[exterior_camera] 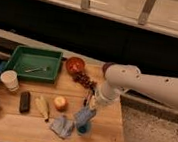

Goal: Place sponge in purple bowl

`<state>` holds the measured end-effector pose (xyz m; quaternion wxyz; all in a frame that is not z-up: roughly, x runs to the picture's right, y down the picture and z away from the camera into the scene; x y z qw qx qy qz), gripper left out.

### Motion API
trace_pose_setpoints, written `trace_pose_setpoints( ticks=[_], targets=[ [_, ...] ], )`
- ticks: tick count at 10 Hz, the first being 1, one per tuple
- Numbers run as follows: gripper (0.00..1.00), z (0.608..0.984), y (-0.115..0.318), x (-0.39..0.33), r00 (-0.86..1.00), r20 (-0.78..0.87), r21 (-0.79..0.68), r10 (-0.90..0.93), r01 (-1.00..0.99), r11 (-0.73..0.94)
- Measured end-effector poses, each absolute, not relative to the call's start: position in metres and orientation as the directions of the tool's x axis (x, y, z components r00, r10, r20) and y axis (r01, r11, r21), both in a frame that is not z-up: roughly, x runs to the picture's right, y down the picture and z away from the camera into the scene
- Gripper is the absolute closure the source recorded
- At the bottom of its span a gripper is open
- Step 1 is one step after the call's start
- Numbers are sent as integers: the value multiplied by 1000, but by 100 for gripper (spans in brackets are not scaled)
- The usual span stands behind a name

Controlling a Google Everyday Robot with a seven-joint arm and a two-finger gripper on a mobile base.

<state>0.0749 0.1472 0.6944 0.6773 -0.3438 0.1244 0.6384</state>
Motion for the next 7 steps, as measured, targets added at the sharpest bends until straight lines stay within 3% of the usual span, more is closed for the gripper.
trace_pose_setpoints(
  ticks=[3,7],
  targets=[
    [100,687,111,87,90,-551,-271,829,-960,-75],
    [100,675,8,124,-46,-419,-207,907,-967,-145]
  ],
)
